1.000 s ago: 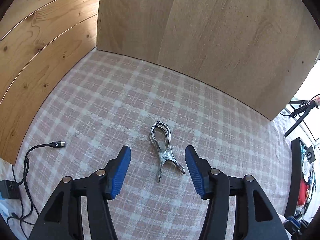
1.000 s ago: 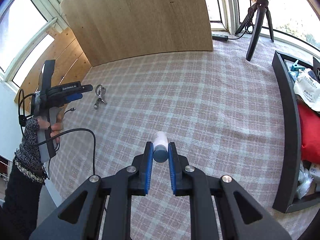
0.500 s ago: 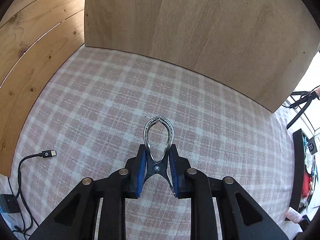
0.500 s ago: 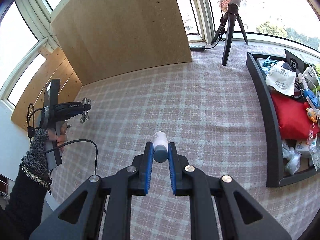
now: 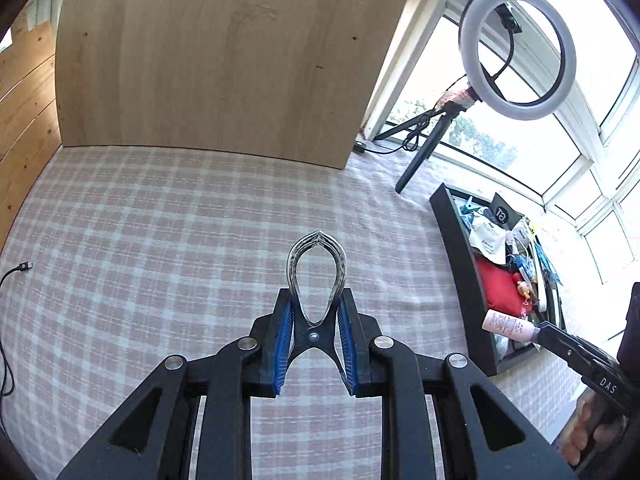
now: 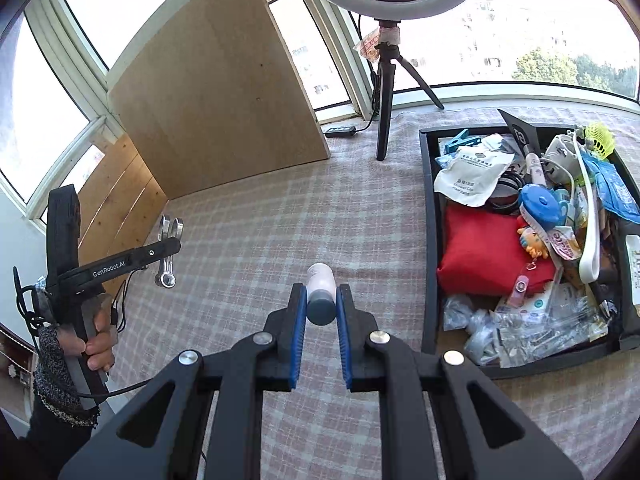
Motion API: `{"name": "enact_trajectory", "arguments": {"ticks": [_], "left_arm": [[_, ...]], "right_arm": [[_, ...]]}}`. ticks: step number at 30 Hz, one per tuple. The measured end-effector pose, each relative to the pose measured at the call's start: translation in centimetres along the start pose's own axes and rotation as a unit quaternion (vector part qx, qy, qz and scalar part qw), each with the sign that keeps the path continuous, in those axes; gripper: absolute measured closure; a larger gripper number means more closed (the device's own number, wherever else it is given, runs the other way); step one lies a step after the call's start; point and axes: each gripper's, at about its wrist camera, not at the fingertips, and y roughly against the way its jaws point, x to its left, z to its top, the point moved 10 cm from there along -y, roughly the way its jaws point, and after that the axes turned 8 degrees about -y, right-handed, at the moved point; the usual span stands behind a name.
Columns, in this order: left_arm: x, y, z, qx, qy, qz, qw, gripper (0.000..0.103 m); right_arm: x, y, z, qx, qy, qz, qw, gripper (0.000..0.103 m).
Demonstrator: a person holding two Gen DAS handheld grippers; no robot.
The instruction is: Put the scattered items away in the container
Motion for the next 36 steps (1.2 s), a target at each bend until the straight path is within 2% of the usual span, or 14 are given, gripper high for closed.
{"name": "enact_trajectory", "arguments": {"ticks": [8,12,17,18,19,20,21,24,28,32,36], "left_arm": [[-15.1,-3.7,1.3,0.002,-0.050,-0.050,0.9975,0.082],[-20.3,-5.9,2.8,0.005,-0.071,-0.069,0.9951,0.082],[-25.4,-8.8,5.6,0.000,-0.106,-0.078,0.9913,0.082],[-26.2,-9.3,6.3,-0.006,-0.118,-0.075,0.9902,0.082],[-26.9,-10.1,6.8,-0.004,-0.129,-0.064,0.9895,0.077],[-27.4,-11.1,7.0,0.010,-0.138,-0.052,0.9889,0.054],[-27.5,-11.7,7.2,0.018,-0.141,-0.047,0.9888,0.047],[-27.1,-11.7,7.5,0.002,-0.137,-0.039,0.9898,0.050],[-25.7,-11.0,6.5,0.011,-0.145,-0.039,0.9887,0.051],[-23.2,-9.5,4.9,0.013,-0.166,-0.008,0.9861,0.049],[-19.9,-7.9,3.1,0.022,-0.144,0.008,0.9892,0.048]], "right_arm": [[-11.0,5.1,6.5,-0.046,-0.008,-0.053,0.997,0.088],[-14.1,5.9,9.6,-0.066,-0.010,-0.073,0.995,0.088],[-16.1,5.3,11.8,-0.075,-0.022,-0.067,0.995,0.088],[-16.5,5.2,12.2,-0.074,-0.028,-0.065,0.995,0.086],[-17.1,4.9,12.4,-0.068,-0.038,-0.070,0.995,0.073],[-17.8,4.8,12.5,-0.064,-0.052,-0.076,0.994,0.055],[-18.4,5.0,12.7,-0.070,-0.066,-0.075,0.993,0.051],[-19.5,5.8,12.7,-0.083,-0.078,-0.068,0.991,0.051],[-20.7,6.0,11.5,-0.070,-0.078,-0.078,0.991,0.051],[-20.8,6.2,9.9,-0.061,-0.071,-0.093,0.991,0.051],[-19.9,6.0,8.2,-0.046,-0.063,-0.104,0.992,0.051]]}}
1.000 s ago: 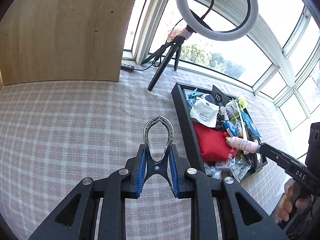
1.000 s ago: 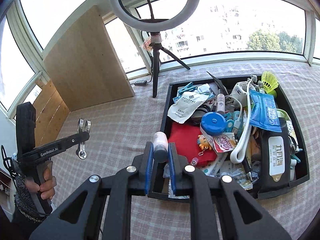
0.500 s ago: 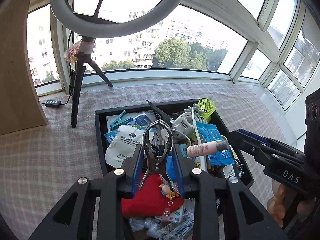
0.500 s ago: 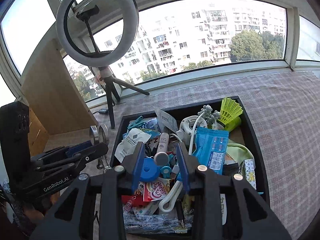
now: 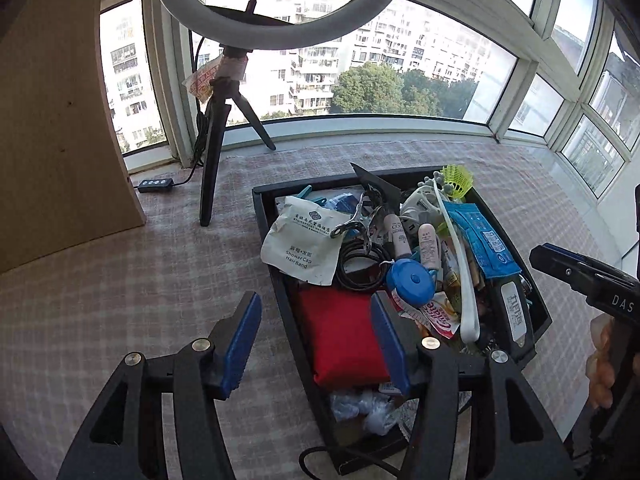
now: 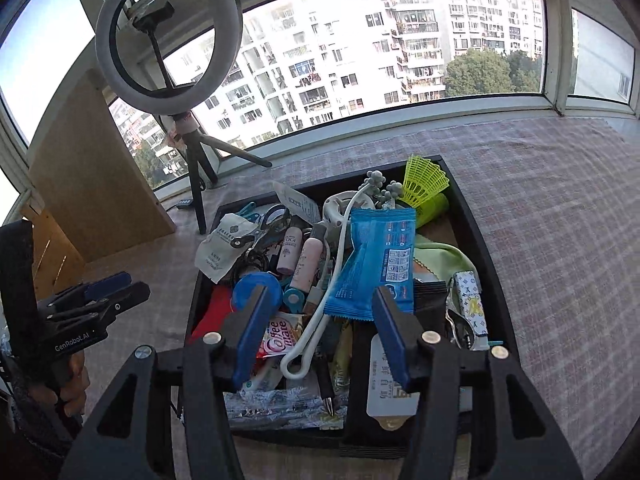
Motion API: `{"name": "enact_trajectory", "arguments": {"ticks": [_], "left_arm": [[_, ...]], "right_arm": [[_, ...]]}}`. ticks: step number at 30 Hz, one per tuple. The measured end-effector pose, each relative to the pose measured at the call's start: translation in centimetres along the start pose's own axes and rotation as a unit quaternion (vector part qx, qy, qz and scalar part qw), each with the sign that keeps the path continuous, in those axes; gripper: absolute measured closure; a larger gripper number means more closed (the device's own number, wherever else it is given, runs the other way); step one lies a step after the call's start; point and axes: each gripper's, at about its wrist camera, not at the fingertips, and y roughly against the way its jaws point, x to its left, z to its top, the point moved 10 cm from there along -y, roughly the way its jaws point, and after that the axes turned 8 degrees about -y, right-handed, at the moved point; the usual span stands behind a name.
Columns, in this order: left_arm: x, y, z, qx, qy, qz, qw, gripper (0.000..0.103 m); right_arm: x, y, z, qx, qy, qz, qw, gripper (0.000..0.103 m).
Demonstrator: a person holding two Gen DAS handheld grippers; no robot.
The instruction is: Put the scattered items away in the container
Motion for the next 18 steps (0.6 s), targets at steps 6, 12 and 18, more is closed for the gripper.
{"name": "enact_trajectory", "arguments": {"ticks": [6,12,18], "left_arm": [[3.3,3.6,-3.5,-0.003,0.030,0.025,0.9992,0.038],[5.9,8.1,-5.2,-0.021,0.036,0.076,0.9962,0.028],[6.5,11.5,-7.3,-0.025,0.059,0.103,0.9926,0.027]], "right_arm": [[3.2,2.1,-2.2,0.006,0.029,0.014,0.999,0.051],[6.4,5.0,-3.1,-0.008,0.062,0.025,0.998,0.043],[8.3,5.8,-5.5,-0.011,0.091,0.007,0.996,0.038]]}}
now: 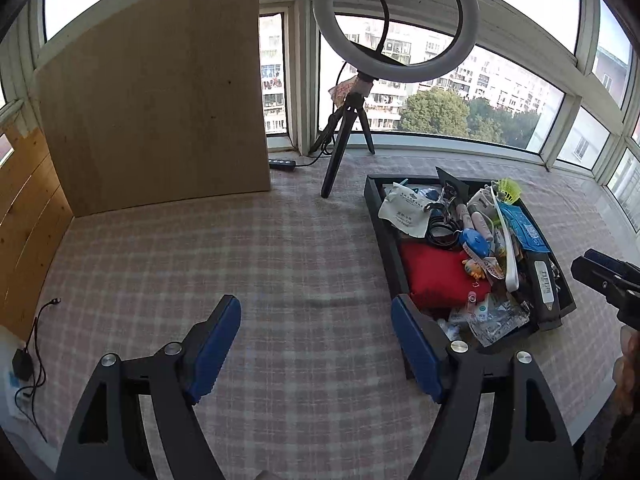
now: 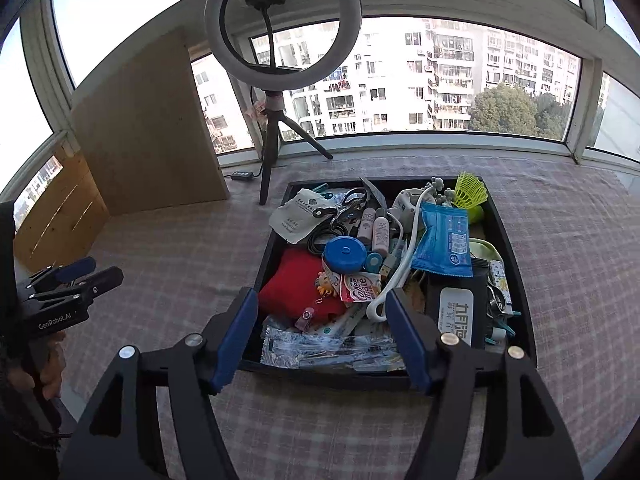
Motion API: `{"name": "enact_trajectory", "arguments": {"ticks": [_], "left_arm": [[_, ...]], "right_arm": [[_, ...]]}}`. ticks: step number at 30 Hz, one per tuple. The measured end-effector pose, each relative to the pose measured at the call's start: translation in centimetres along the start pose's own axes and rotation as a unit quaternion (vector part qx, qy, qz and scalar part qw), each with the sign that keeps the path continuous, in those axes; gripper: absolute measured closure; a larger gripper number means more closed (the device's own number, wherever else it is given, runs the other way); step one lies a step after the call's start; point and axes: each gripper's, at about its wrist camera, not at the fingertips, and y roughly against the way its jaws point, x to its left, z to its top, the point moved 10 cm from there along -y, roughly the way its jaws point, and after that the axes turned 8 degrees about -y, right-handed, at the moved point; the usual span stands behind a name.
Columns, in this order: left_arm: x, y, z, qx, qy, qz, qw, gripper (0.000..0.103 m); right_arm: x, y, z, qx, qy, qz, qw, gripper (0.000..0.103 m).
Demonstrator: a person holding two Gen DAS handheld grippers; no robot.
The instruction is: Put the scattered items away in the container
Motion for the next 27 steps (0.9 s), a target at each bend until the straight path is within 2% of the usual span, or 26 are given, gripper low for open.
{"name": "enact_trajectory", "arguments": {"ticks": [5,9,16,21,27], "left_arm": [[-0.1,2.0,-2.0,-0.002,-0.006,0.018,0.9998,0.027],[-0.6,3.2,-3.6,0.001,0.003,0.006,1.0000,0.027],[-0.3,4.8,-5.4,0.006,0.012,0.011,0.9998,0.027],[1.7,5.4,-6.0,0.009,0.020,0.021,0.9995,0.027],[6.5,6.1,-6.3,-0.002,0.022,0.023,0.9995,0.027]], "right_arm": [[1.0,0.0,-2.4,0.011,0.003,-0.004,1.000,0.038],[1.8,0.2,-4.3,0.017,0.011,-0.006,1.000,0.037],[4.4,0.1,-6.5,0.031,0.026,0.017,0.999,0.037],[7.2,0.1,-7.0,0.025,0.034,0.019,0.999,0.037],[11.7,0.0,-6.5,0.003,0.028,0.021,0.999,0.036]]}}
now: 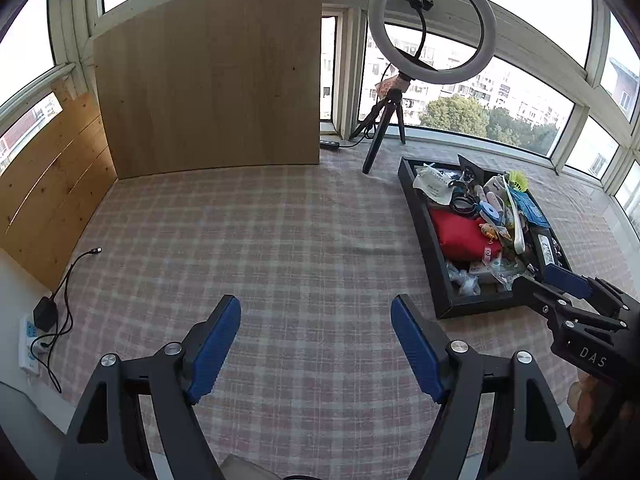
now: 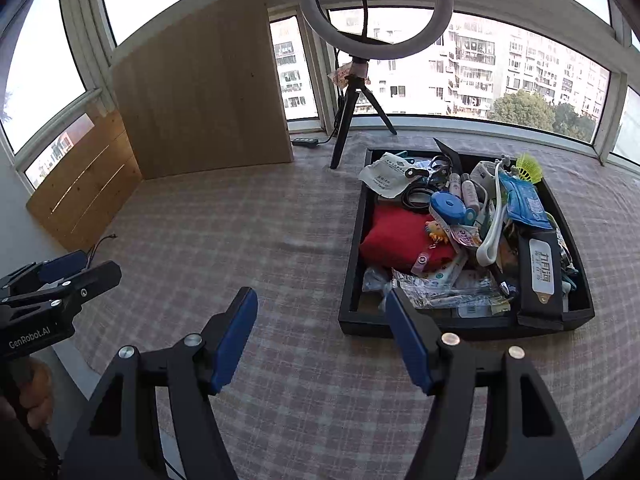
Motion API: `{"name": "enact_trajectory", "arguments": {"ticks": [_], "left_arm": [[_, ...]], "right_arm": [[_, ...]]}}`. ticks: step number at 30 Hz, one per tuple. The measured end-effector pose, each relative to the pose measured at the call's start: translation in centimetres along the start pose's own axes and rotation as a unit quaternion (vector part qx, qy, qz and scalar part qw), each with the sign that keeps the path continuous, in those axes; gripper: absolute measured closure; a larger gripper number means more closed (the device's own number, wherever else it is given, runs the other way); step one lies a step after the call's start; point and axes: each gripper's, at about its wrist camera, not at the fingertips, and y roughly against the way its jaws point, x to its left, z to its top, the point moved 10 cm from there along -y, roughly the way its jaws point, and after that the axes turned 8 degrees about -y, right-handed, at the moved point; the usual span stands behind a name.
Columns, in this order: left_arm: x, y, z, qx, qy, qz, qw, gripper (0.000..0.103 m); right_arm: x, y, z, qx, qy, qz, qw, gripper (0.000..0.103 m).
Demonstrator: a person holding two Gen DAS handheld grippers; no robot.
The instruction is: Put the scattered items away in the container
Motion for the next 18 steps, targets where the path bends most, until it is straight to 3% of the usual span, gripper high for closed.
{"name": "enact_trajectory", "arguments": {"ticks": [9,18], "left_arm": [[8.2,-0.5,-0.2,0.001,0.032,0.014,0.9994,0.027],[11.6,-0.5,0.0,-0.019,0.040,0.029,0.9986,0.027]], "right_arm": [[6.9,-2.2,-0.2,0.002,0.012,0.004,1.000,0.032],[10.8,-4.1,-1.1,0.019,0.045,0.010,0.999,0.032]]}}
